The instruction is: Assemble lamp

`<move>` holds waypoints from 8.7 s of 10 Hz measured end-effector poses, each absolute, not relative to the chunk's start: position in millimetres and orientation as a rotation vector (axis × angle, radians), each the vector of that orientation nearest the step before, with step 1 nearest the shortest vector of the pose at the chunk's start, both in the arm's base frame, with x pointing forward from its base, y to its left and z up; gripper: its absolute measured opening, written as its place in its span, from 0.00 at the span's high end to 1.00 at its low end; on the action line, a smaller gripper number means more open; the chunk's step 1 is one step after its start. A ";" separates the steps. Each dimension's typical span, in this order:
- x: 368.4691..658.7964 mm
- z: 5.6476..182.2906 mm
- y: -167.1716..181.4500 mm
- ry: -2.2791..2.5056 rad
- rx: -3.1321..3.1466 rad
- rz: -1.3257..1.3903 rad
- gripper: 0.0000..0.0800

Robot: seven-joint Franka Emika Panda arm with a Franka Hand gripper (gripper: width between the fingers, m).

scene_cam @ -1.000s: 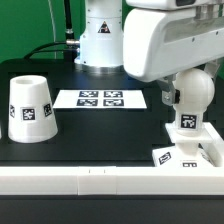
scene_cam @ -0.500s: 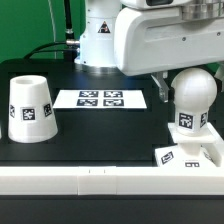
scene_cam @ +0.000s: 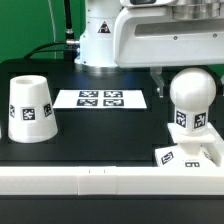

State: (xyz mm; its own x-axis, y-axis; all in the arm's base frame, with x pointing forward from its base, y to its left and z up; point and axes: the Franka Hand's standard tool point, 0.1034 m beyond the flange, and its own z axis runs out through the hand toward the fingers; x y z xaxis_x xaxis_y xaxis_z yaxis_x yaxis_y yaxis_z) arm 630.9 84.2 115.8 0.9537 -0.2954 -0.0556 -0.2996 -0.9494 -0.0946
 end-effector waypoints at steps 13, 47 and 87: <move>629.5 114.6 94.7 1.828 -2.338 0.258 0.27; 633.2 114.3 99.4 -1.983 -2.410 -0.042 0.13; 639.7 120.9 73.0 0.062 -3.117 -0.001 0.13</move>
Offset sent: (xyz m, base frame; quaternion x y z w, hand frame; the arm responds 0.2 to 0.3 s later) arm -0.0003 0.0024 -0.0044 0.0421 -0.0030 0.2865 0.9572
